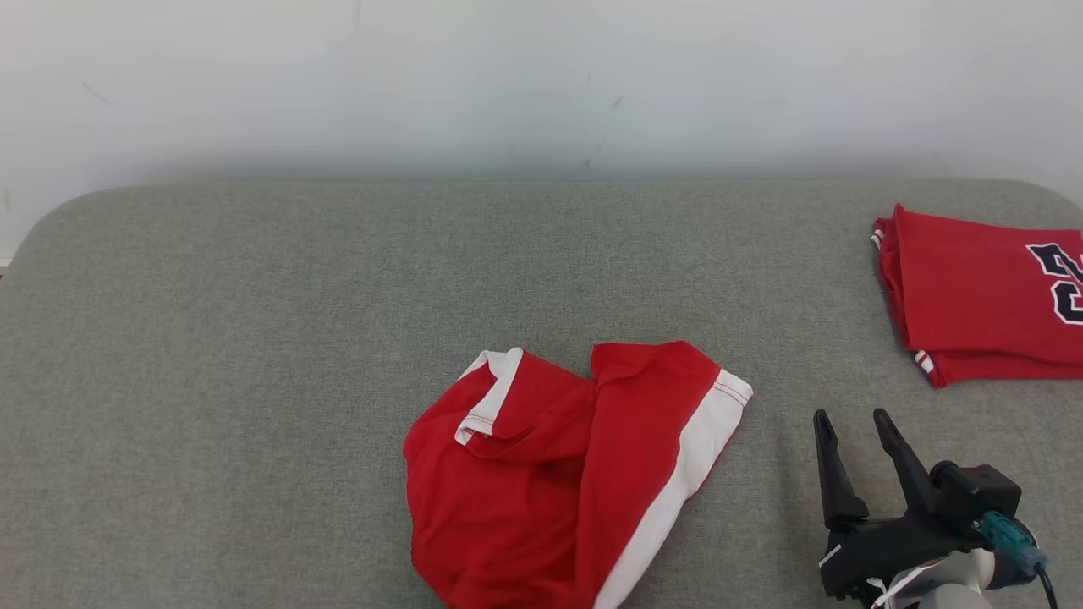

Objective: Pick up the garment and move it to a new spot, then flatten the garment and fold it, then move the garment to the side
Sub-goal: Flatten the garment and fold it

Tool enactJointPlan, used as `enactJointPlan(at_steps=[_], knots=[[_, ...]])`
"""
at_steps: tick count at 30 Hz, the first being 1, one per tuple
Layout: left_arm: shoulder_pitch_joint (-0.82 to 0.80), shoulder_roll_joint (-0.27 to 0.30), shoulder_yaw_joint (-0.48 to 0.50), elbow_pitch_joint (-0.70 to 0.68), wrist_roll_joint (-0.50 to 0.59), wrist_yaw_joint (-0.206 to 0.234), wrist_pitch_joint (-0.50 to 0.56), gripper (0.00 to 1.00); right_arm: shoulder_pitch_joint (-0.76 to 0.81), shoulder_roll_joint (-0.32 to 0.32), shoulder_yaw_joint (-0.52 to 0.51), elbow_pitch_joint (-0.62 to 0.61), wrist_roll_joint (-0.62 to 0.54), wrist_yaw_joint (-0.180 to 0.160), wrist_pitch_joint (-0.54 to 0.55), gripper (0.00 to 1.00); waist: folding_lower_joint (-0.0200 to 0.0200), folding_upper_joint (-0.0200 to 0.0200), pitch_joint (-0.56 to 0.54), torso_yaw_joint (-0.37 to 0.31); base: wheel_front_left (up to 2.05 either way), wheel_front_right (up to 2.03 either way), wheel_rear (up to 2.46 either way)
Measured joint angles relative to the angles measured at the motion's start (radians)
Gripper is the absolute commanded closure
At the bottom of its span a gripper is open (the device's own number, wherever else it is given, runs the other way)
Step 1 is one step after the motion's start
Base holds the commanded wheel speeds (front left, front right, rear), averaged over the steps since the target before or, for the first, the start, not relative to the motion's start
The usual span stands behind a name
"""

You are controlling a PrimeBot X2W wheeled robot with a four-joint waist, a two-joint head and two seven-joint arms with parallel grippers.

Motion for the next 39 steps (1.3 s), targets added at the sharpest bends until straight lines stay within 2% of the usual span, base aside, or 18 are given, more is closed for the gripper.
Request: enactJointPlan(at_steps=[3,6,7,14,16,21,22,23,24,31,39], knots=[[0.000,0.015,0.085,-0.030,0.006,0.000,0.000,1.00,0.008,0.005,-0.009,-0.002,-0.003,0.000,0.000,0.00,0.0000,0.0000,-0.001,0.002,0.00,0.00,0.00],[0.000,0.031,0.124,-0.046,0.017,0.000,0.000,1.00,0.009,0.008,-0.010,-0.001,-0.005,0.000,0.000,0.00,0.0000,0.0000,-0.002,0.005,0.00,0.00,0.00],[-0.008,0.050,0.165,-0.058,0.021,0.000,0.000,1.00,0.009,0.010,-0.008,0.001,-0.006,0.000,0.000,0.00,0.0000,0.0000,-0.003,0.007,0.00,0.00,0.00],[-0.056,0.099,0.252,-0.062,0.030,0.000,0.000,1.00,0.007,0.019,0.022,0.014,-0.004,0.000,0.000,0.00,0.0000,0.0000,0.002,0.005,0.00,0.00,0.00],[-0.074,0.110,0.258,-0.044,0.032,0.000,0.000,1.00,0.006,0.020,0.035,0.021,0.000,0.000,0.000,0.00,0.0000,0.0000,0.006,0.002,0.00,0.00,0.00],[-0.094,0.089,0.212,0.013,0.021,0.000,0.000,1.00,0.008,0.019,0.065,0.043,0.015,0.000,0.000,0.00,0.0000,0.0000,0.009,-0.003,0.00,0.00,0.00],[-0.098,0.085,0.219,0.016,0.021,0.000,0.000,0.66,0.008,0.018,0.066,0.044,0.019,0.000,0.000,0.00,0.0000,0.0000,0.010,-0.001,0.00,0.00,0.00],[-0.103,0.081,0.229,0.016,0.021,0.000,0.000,0.19,0.009,0.018,0.067,0.044,0.019,0.000,0.000,0.00,0.0000,0.0000,0.009,0.002,0.00,0.00,0.00],[-0.104,0.076,0.239,0.016,0.023,0.000,0.000,0.00,0.010,0.017,0.069,0.043,0.022,0.000,0.000,0.00,0.0000,0.0000,0.008,0.005,0.00,0.00,0.00],[-0.033,0.044,0.268,-0.008,0.010,0.000,0.000,0.00,0.042,0.019,0.066,0.031,0.028,0.000,0.000,0.00,-0.0001,0.0000,-0.014,0.034,0.00,0.00,0.00],[0.036,0.065,0.210,-0.004,-0.008,0.000,0.000,0.00,0.058,0.015,0.061,0.019,0.031,0.000,0.000,0.00,-0.0001,0.0000,-0.031,0.072,0.00,0.00,0.00]])
